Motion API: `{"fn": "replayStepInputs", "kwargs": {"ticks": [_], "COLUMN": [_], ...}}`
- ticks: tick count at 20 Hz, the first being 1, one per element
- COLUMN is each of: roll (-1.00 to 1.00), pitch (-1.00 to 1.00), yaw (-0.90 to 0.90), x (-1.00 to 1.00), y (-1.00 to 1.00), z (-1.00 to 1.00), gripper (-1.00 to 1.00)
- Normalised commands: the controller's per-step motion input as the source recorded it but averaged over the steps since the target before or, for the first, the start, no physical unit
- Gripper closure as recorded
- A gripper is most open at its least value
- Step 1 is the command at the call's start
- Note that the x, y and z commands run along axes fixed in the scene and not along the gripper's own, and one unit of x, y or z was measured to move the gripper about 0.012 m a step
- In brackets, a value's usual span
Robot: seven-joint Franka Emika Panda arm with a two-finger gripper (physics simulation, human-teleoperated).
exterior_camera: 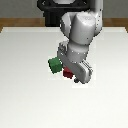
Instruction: Place the red cube on top of the green cube.
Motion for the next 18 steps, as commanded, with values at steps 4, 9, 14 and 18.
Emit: {"fn": "replayStepInputs", "kwargs": {"ticks": [4,9,14,18], "roll": [0.00,0.00,0.00,0.00], "pitch": [0.00,0.00,0.00,0.00], "yaw": [0.00,0.00,0.00,0.00], "x": [0.00,0.00,0.00,0.00], "y": [0.00,0.00,0.00,0.00], "z": [0.00,0.00,0.00,0.25], "gripper": [-1.00,1.00,1.00,1.00]}}
